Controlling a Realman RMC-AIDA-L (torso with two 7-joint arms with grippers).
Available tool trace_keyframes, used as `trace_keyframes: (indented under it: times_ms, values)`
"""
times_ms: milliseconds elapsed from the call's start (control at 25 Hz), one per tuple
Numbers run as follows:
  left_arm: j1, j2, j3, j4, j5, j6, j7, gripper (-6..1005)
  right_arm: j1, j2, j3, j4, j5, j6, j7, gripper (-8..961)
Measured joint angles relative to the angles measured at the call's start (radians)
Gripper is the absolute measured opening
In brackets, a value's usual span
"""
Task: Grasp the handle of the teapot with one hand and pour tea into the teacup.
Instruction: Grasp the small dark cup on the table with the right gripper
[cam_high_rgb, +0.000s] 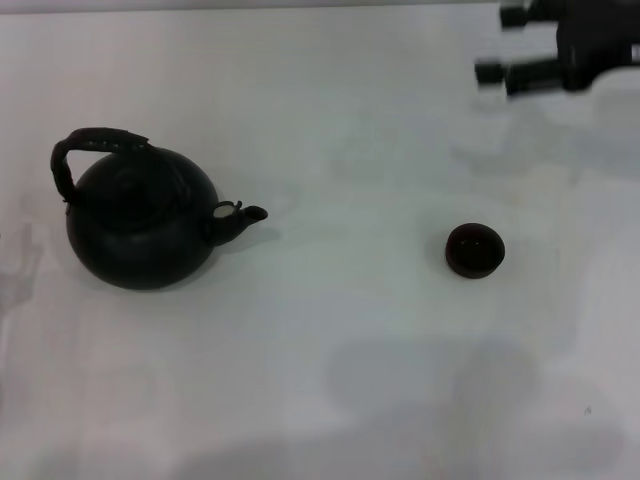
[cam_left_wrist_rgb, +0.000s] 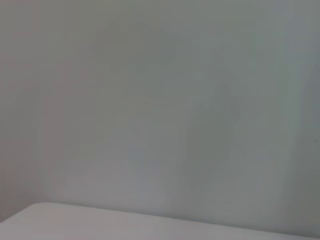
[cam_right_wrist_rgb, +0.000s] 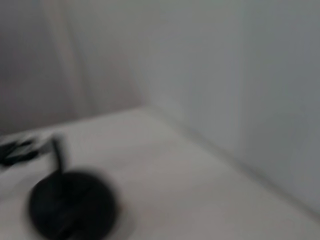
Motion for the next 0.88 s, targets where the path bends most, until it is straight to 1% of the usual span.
trace_keyframes:
  times_ms: [40,80,120,160,240,280,320,360,440,560,600,880]
  values:
    - [0.000,0.000,0.000,0.001,0.000,0.000,0.000,811,-0.005,0.004,0.001,-0.043,-0.038,0.030,0.022,857]
    - [0.000,0.000,0.000,0.002,0.000,0.000,0.000,811,-0.014,0.013,0.001,-0.093,-0.092,0.048,0.059,857]
    - [-0.001,0.001,0.000,0.002,0.000,0.000,0.000,811,-0.023,0.025,0.002,-0.143,-0.147,0.064,0.099,857]
    - [-0.002,0.001,0.000,0.003,0.000,0.000,0.000,811,-0.031,0.042,0.001,-0.193,-0.208,0.073,0.145,857]
    - [-0.003,0.002,0.000,0.003,0.000,0.000,0.000,811,-0.041,0.085,0.002,-0.284,-0.347,0.085,0.232,857]
    - [-0.003,0.002,0.000,0.003,0.000,0.000,0.000,811,-0.042,0.112,-0.001,-0.327,-0.421,0.099,0.266,857]
    - [-0.003,0.002,-0.002,0.004,-0.002,0.000,0.000,811,-0.043,0.135,-0.012,-0.367,-0.490,0.110,0.297,856]
    - [-0.005,0.002,-0.005,0.004,-0.005,0.000,0.000,811,-0.043,0.153,-0.034,-0.400,-0.541,0.122,0.326,856]
    - [-0.006,0.002,-0.008,0.004,-0.010,0.000,0.000,811,-0.038,0.158,-0.112,-0.439,-0.596,0.138,0.389,856]
    - [-0.001,0.002,-0.009,0.004,-0.020,-0.001,0.000,810,-0.024,0.157,-0.246,-0.500,-0.628,0.153,0.491,856]
    - [-0.001,0.002,-0.009,0.004,-0.020,-0.001,0.000,810,-0.024,0.157,-0.246,-0.500,-0.628,0.153,0.491,856]
    - [0.000,0.003,-0.009,0.005,-0.023,0.002,0.000,810,-0.028,0.158,-0.366,-0.582,-0.659,0.166,0.573,855]
